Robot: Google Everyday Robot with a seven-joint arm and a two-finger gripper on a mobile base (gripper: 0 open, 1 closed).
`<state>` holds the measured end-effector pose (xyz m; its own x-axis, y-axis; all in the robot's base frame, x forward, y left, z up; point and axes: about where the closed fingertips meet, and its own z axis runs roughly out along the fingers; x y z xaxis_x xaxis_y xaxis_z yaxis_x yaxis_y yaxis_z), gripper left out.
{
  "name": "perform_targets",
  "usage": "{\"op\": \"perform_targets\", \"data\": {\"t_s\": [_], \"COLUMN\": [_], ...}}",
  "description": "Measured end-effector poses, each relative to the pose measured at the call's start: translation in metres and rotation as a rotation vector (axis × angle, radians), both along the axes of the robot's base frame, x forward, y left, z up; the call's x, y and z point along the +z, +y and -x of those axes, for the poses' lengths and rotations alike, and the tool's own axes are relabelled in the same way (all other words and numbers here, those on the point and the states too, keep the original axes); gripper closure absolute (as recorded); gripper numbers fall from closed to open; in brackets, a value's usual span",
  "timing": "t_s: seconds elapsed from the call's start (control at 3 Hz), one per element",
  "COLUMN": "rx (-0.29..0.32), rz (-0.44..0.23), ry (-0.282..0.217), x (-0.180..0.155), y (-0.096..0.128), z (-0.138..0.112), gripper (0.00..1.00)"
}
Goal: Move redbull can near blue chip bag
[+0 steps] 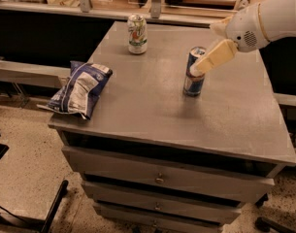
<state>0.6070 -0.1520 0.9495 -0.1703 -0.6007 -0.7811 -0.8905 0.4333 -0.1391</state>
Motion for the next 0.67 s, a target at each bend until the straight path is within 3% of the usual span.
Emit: {"op": "perform_targets", "data": {"t_s": [0.33,0.67], "rx": [0.006,0.010], "rz": [-0.001,-0.001], "ry": [0.046,0.048], "x": [-0.0133,-0.0143], "y": [-0.0017,0.0004], "z": [0.0065,0.0066], "gripper": [0.00,0.16]}}
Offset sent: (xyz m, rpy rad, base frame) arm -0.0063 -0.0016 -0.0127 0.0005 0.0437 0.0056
